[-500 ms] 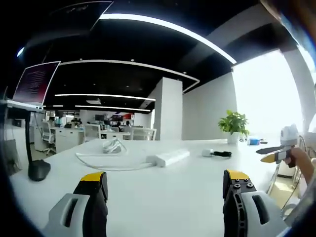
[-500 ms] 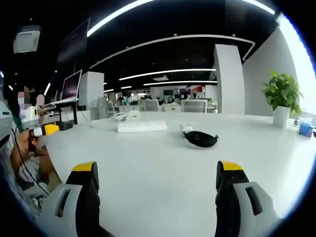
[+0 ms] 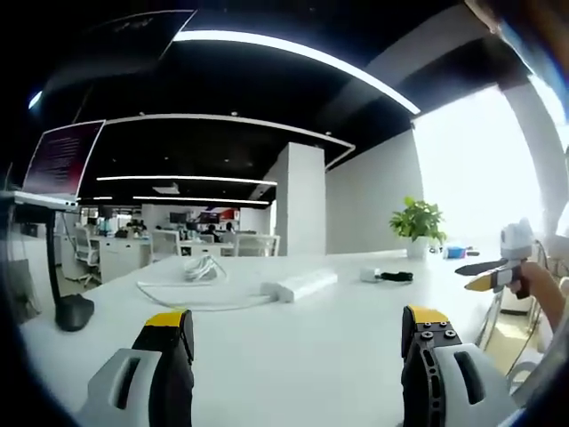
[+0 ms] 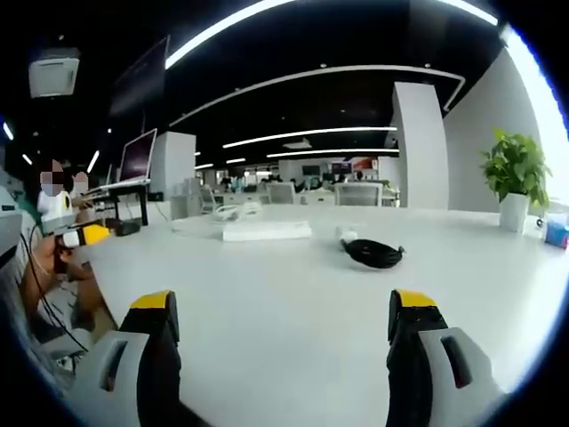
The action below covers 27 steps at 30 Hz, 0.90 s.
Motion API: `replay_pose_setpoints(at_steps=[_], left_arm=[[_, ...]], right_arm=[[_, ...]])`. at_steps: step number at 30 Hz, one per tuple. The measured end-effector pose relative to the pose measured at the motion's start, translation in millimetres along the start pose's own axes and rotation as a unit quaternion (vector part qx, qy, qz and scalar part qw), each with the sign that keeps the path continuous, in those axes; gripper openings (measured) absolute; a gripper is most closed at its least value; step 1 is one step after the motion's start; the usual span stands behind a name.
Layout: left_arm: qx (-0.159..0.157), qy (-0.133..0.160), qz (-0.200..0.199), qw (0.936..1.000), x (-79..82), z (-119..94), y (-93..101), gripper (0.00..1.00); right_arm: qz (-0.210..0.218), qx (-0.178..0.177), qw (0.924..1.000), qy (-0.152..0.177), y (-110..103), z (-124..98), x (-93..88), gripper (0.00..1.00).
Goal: Straighten the power strip on the desk, plug the charger into it
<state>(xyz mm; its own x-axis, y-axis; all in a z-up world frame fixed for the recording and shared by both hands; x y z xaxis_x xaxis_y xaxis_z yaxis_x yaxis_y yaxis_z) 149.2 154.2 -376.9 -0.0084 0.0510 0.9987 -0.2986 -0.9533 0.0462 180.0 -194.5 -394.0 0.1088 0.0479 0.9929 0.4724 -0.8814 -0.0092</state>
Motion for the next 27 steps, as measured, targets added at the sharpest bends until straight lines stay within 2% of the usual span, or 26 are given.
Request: replay_pose_setpoints(at_steps=[8, 23, 27], left_arm=[[-0.001, -0.014, 0.006, 0.9999, -3.1, 10, 1.1, 0.99], [0.001, -0.013, 0.006, 0.9999, -2.6, 23, -4.4, 0.99], [-0.001, -0.015, 0.005, 0.9999, -0.1, 27, -6.4, 0.99]], right_arm=[[0.002, 0.006, 1.0000, -0.002, -1, 10, -2.0, 0.98], [-0.015, 0.021, 0.9997, -0.003, -2, 25, 8.2, 0.96], [-0.018, 0.028, 0.9994, 0.003, -4, 28, 15.6, 0.95]])
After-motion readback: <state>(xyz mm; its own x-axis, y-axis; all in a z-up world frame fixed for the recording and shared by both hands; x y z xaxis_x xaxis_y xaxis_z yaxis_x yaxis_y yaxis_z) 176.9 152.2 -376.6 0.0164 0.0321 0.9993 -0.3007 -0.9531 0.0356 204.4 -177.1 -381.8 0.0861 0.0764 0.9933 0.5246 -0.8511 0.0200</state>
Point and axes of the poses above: the point that each gripper's makers call its tool centre point, and the gripper's own axes: z roughly forward along the fingers, y roughly to its right, x roughly out of its top, the point moved 1 cm from there along -z, roughly backward along the fingers, and after that the axes turned 2 degrees about z, right-handed, at the moved point
